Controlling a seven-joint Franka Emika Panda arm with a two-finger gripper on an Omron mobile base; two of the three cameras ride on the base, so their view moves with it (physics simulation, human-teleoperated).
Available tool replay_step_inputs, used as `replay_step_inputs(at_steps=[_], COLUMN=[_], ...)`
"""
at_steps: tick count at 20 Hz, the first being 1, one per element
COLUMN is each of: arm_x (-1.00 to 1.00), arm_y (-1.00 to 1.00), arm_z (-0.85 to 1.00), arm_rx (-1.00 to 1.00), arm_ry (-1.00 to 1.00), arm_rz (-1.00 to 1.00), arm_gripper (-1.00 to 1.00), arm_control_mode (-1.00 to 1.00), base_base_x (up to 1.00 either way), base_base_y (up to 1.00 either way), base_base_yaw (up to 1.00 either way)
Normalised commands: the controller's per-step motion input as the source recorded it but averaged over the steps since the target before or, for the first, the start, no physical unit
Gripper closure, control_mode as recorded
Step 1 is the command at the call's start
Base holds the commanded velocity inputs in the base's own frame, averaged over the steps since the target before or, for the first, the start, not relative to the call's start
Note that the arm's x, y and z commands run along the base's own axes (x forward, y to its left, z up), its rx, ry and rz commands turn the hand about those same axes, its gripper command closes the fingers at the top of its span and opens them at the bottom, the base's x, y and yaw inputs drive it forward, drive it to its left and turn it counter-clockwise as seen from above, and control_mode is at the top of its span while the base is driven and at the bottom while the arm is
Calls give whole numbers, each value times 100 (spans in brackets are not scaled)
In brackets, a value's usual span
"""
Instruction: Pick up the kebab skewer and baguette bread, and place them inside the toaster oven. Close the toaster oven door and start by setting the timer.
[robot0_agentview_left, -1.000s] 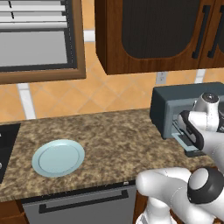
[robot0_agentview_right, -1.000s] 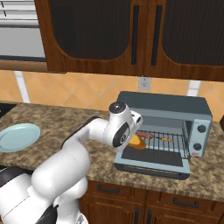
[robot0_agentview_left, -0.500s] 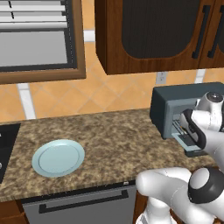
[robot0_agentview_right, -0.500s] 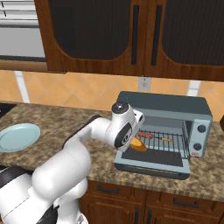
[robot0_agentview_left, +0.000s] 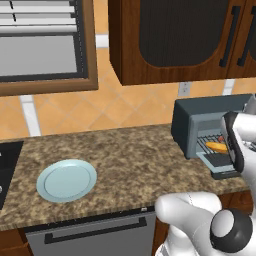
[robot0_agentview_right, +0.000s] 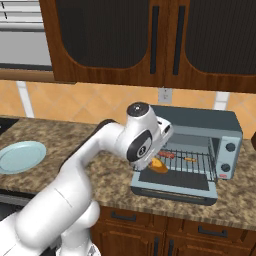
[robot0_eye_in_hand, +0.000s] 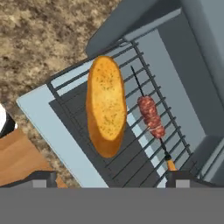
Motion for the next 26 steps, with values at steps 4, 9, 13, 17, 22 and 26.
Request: replay_step_inputs(at_steps=[4, 9, 13, 17, 22, 26], arm_x=[-82, -21, 0, 14, 4, 8], arm_y=[-28, -17, -10, -22, -1, 0], arm_z=[8, -20, -28, -13, -42, -57], arm_rx=[6, 4, 7, 15, 17, 8], arm_ry=[4, 6, 0, 1, -2, -10], arm_rz=[-52, -58, -51, -30, -15, -14], arm_gripper=[-100, -100, -100, -100, -100, -100], arm_control_mode=[-100, -100, -100, -100, -100, -100], base_base_x=[0, 0, 0, 0, 0, 0], base_base_y=[0, 0, 0, 0, 0, 0], base_base_yaw=[0, 0, 0, 0, 0, 0])
